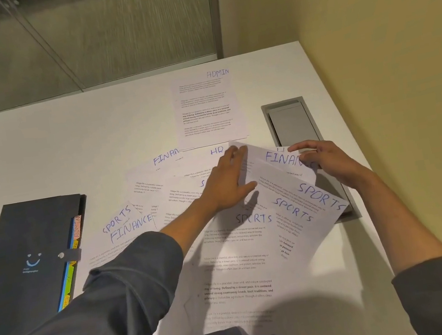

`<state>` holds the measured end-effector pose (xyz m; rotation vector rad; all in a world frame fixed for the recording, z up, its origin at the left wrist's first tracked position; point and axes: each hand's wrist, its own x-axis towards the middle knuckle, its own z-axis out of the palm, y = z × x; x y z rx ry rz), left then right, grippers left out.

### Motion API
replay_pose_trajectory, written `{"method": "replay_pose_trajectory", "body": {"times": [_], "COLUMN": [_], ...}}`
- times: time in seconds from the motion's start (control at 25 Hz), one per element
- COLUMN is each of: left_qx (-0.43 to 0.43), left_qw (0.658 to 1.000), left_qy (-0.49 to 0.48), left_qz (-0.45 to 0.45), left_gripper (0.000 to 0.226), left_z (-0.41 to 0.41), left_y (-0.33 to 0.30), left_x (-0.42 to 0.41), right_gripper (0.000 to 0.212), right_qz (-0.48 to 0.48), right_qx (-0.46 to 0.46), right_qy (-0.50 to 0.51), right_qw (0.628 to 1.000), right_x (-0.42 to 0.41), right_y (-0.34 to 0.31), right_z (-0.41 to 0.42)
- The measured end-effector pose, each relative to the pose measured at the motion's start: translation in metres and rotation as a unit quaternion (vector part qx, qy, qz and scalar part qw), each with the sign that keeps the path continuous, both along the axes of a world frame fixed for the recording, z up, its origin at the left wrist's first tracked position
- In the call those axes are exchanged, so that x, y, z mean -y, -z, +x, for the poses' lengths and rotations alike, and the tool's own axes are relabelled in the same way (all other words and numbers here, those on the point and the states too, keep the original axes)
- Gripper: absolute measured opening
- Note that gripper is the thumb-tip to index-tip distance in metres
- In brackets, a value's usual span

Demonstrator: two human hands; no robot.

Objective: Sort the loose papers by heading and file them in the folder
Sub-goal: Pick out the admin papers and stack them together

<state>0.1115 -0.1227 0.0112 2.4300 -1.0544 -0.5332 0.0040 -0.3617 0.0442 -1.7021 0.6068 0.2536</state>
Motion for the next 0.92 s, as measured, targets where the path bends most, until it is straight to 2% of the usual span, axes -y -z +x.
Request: {"method": "replay_pose_trajectory", "body": {"times": [0.08,0.2,0.24,0.36,0.44,0.48,0.52,0.6,0.64,0.72,0.8,0.92], "left_qx": [0.025,0.074,0.089,0.111,0.105,0.102,0.105,0.108,0.106,0.098,0.090,0.051], "left_qw": [0.999,0.997,0.994,0.983,0.983,0.984,0.984,0.983,0.983,0.983,0.984,0.991], "left_qy": [0.005,0.036,0.059,0.132,0.142,0.141,0.141,0.147,0.149,0.154,0.155,0.127], "left_qz": [-0.025,-0.002,0.016,0.057,0.055,0.047,0.034,0.016,0.012,0.009,0.005,0.008], "left_gripper": [0.091,0.088,0.081,0.037,0.023,0.022,0.022,0.022,0.022,0.024,0.029,0.057], "left_z": [0.003,0.009,0.013,0.013,0.008,0.005,0.001,-0.006,-0.010,-0.016,-0.021,-0.028], "left_y": [-0.002,-0.007,-0.010,-0.011,-0.006,-0.003,0.000,0.008,0.012,0.018,0.023,0.023], "left_x": [0.005,0.017,0.020,0.021,0.013,0.008,0.003,-0.007,-0.011,-0.020,-0.027,-0.035], "right_gripper": [0.026,0.022,0.022,0.026,0.038,0.040,0.040,0.042,0.043,0.048,0.067,0.081], "right_qz": [0.004,0.006,0.009,0.048,0.063,0.039,-0.027,-0.220,-0.281,-0.306,-0.331,-0.402], "right_qx": [-0.006,-0.024,-0.030,-0.044,-0.065,-0.069,-0.071,-0.104,-0.126,-0.161,-0.178,-0.201], "right_qy": [-0.005,-0.024,-0.032,-0.076,-0.043,-0.007,0.025,0.026,0.012,-0.001,0.003,0.020], "right_qw": [1.000,0.999,0.999,0.995,0.995,0.997,0.997,0.969,0.951,0.938,0.927,0.893], "right_x": [0.001,-0.002,-0.004,-0.011,-0.014,-0.013,-0.010,-0.003,-0.002,-0.009,-0.023,-0.045], "right_y": [0.000,0.001,0.000,0.001,0.007,0.015,0.027,0.054,0.066,0.082,0.091,0.102], "right_z": [-0.001,-0.001,-0.001,-0.002,0.000,0.002,0.005,0.009,0.010,0.013,0.019,0.023]}}
